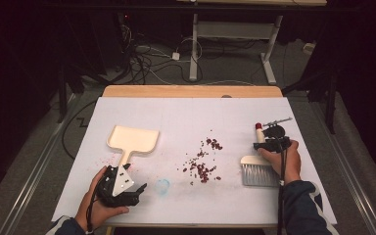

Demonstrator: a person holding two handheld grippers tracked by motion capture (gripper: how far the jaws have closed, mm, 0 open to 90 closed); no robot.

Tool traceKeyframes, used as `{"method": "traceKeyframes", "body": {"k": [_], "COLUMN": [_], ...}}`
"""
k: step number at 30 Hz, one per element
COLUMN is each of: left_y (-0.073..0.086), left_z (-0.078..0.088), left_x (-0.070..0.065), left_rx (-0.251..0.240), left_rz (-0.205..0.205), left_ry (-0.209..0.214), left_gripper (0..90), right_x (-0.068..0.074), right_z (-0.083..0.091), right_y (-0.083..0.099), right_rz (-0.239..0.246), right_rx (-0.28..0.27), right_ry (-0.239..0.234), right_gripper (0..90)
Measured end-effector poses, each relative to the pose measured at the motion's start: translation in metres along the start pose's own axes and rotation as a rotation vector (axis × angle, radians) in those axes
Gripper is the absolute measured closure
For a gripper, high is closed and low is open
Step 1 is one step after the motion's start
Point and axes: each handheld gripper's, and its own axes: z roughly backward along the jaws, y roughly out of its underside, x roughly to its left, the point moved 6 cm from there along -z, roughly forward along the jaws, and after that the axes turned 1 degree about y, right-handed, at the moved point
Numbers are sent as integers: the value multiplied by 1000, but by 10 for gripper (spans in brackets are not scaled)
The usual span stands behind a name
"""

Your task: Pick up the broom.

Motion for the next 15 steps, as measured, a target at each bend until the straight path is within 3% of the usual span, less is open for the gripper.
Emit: {"method": "traceKeyframes", "body": {"k": [1, 8, 15], "left_y": [0, -1, -2], "left_z": [-1, -3, -2], "left_x": [-1, -4, -3], "left_rx": [5, 13, 6], "left_rz": [-5, -20, -12], "left_ry": [3, 11, 15], "left_gripper": [181, 181, 181], "right_x": [2, 6, 7], "right_z": [1, 0, 2], "right_y": [-1, -2, -2], "right_rz": [10, 11, 34], "right_rx": [4, -4, -31], "right_ry": [-6, -19, -28], "right_gripper": [614, 704, 710]}}
